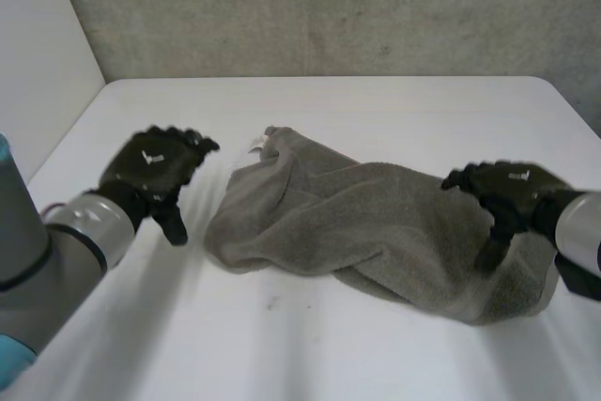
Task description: Fold the towel.
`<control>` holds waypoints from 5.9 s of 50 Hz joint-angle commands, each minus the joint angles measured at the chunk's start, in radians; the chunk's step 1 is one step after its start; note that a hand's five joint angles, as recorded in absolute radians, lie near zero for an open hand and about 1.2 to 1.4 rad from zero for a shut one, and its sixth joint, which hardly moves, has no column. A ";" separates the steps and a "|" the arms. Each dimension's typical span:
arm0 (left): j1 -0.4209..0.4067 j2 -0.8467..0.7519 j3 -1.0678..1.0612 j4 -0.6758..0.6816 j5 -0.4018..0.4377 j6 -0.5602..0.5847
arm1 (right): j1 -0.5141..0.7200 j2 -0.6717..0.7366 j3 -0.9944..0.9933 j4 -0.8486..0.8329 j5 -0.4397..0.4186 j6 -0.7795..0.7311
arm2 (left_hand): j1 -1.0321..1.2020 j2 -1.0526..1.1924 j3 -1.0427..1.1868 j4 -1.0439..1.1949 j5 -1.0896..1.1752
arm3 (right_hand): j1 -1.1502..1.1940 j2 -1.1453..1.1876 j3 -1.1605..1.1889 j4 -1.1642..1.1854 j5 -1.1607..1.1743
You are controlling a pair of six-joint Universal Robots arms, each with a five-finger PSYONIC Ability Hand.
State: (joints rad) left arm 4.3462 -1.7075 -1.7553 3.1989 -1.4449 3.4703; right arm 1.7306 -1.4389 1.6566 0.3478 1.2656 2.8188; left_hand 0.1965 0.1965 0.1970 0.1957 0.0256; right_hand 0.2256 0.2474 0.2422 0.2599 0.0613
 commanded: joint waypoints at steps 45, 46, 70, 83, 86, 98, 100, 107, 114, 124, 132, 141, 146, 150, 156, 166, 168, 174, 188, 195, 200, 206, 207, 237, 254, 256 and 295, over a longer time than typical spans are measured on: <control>0.082 -0.409 -0.012 0.308 0.221 0.147 | -0.014 0.070 0.499 -0.676 0.038 -0.137 | 0.258 0.258 0.257 0.258 0.254 | 0.634 0.613 0.618 0.600 0.624; 0.082 -0.411 -0.007 0.306 0.221 0.147 | -0.014 0.075 0.497 -0.678 0.040 -0.139 | 0.293 0.293 0.292 0.293 0.289 | 0.634 0.613 0.618 0.600 0.624; 0.062 -0.420 0.019 0.311 0.233 0.144 | -0.016 0.095 0.482 -0.696 0.028 -0.170 | 0.777 0.777 0.777 0.778 0.774 | 1.083 1.062 1.067 1.049 1.073; 0.064 -0.376 0.028 0.302 0.235 0.139 | -0.019 0.069 0.434 -0.670 0.034 -0.167 | 1.200 1.200 1.199 1.201 1.196 | 1.171 1.149 1.154 1.136 1.160; 0.078 -0.258 0.001 0.297 0.232 0.139 | -0.022 -0.059 0.401 -0.583 0.034 -0.170 | 1.200 1.200 1.199 1.201 1.196 | 1.171 1.149 1.154 1.136 1.160; 0.196 0.317 -0.092 0.089 0.231 0.139 | -0.069 -0.264 -0.029 0.064 0.017 -0.176 | 1.200 1.200 1.199 1.201 1.196 | 1.171 1.149 1.154 1.136 1.160; 0.199 0.351 -0.092 0.052 0.235 0.139 | -0.074 -0.267 -0.078 0.112 0.017 -0.177 | 1.200 1.200 1.199 1.201 1.196 | 1.171 1.149 1.154 1.136 1.160; 0.199 0.365 -0.105 -0.027 0.235 0.139 | -0.075 -0.249 -0.173 0.270 -0.002 -0.223 | 1.200 1.200 1.199 1.201 1.196 | 1.171 1.149 1.154 1.136 1.160; 0.193 0.110 -0.073 -0.019 0.232 0.147 | -0.059 0.024 -0.204 0.286 -0.017 -0.306 | 1.200 1.200 1.199 1.201 1.196 | 1.171 1.149 1.154 1.136 1.160; 0.153 -0.207 0.395 -0.011 0.190 0.110 | 0.039 0.343 -0.622 0.087 0.035 -0.230 | 1.200 1.200 1.199 1.201 1.196 | 1.171 1.149 1.154 1.136 1.160; 0.141 -0.222 0.842 0.055 0.000 -0.176 | 0.057 0.336 -0.899 -0.220 0.089 0.003 | 1.200 1.200 1.199 1.201 1.196 | 1.171 1.149 1.154 1.136 1.160; 0.145 -0.124 0.791 0.047 -0.043 -0.293 | 0.052 0.218 -0.861 -0.316 0.060 0.093 | 1.200 1.200 1.199 1.201 1.196 | 1.171 1.149 1.154 1.136 1.160; 0.145 -0.058 0.550 0.064 -0.029 -0.292 | 0.049 0.244 -0.813 -0.187 -0.004 0.062 | 1.200 1.200 1.199 1.201 1.196 | 1.171 1.149 1.154 1.136 1.160; 0.151 -0.029 0.384 0.098 0.008 -0.292 | 0.047 0.298 -0.762 -0.125 -0.049 -0.015 | 1.200 1.200 1.199 1.201 1.196 | 1.171 1.149 1.154 1.136 1.160; 0.156 -0.035 0.054 0.230 0.087 -0.263 | 0.052 0.433 -0.607 -0.092 -0.065 -0.222 | 1.200 1.200 1.199 1.201 1.196 | 1.171 1.149 1.154 1.136 1.160; 0.099 -0.185 -0.171 0.345 0.106 -0.036 | 0.046 0.641 -0.428 -0.184 -0.049 -0.387 | 1.200 1.200 1.199 1.201 1.196 | 1.171 1.149 1.154 1.136 1.160; 0.098 -0.175 -0.176 0.306 0.104 0.022 | 0.032 0.627 -0.394 -0.194 -0.051 -0.384 | 1.200 1.200 1.199 1.201 1.196 | 1.171 1.149 1.154 1.136 1.160; 0.102 -0.100 -0.182 0.268 0.107 0.027 | 0.003 0.561 -0.368 -0.188 -0.055 -0.384 | 1.200 1.200 1.199 1.201 1.196 | 1.171 1.149 1.154 1.136 1.160; 0.069 -0.063 -0.231 0.276 0.109 -0.039 | -0.032 0.526 -0.368 -0.196 -0.037 -0.383 | 1.200 1.200 1.199 1.201 1.196 | 0.426 0.404 0.409 0.392 0.416; 0.058 -0.051 -0.190 0.277 0.106 -0.046 | -0.034 0.454 -0.354 -0.185 -0.028 -0.267 | 1.200 1.200 1.199 1.201 1.196 | -0.051 -0.073 -0.068 -0.085 -0.061; 0.047 -0.038 -0.147 0.268 0.101 -0.065 | -0.032 0.336 -0.281 -0.185 -0.041 -0.205 | 1.200 1.200 1.199 1.201 1.196 | -0.051 -0.073 -0.068 -0.085 -0.061; 0.035 -0.003 -0.078 0.265 0.098 -0.149 | -0.022 0.175 -0.106 -0.202 -0.048 -0.190 | 1.200 1.200 1.199 1.201 1.196 | -0.051 -0.073 -0.068 -0.085 -0.061; 0.035 -0.003 -0.078 0.265 0.098 -0.149 | -0.022 0.175 -0.106 -0.202 -0.048 -0.190 | 1.200 1.200 1.199 1.201 1.196 | -0.051 -0.073 -0.068 -0.085 -0.061; -0.014 0.016 0.028 0.197 0.093 -0.254 | 0.469 0.296 -0.133 -0.506 0.009 0.369 | 1.200 1.200 1.199 1.201 1.196 | -0.051 -0.073 -0.068 -0.085 -0.061; -0.013 0.019 0.014 0.199 0.093 -0.278 | 0.604 0.595 -0.411 -0.516 0.319 0.513 | 1.200 1.200 1.199 1.201 1.196 | -0.051 -0.073 -0.068 -0.085 -0.061; -0.011 0.020 0.014 0.199 0.093 -0.292 | 0.609 0.617 -0.426 -0.526 0.342 0.508 | 1.200 1.200 1.199 1.201 1.196 | -0.051 -0.073 -0.068 -0.085 -0.061; 0.102 0.009 -0.018 0.207 0.081 -0.324 | 0.175 0.414 -0.054 -0.665 0.210 0.280 | 1.200 1.200 1.199 1.201 1.196 | 0.585 0.563 0.568 0.550 0.574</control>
State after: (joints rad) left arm 4.4507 -1.6980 -1.7675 3.4055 -1.3634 3.1462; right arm 1.9175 -1.0704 1.6012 -0.3283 1.5357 3.0982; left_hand 1.1950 1.2173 1.2164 1.2176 1.0327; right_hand 0.7715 0.7717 0.7730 0.7721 0.5543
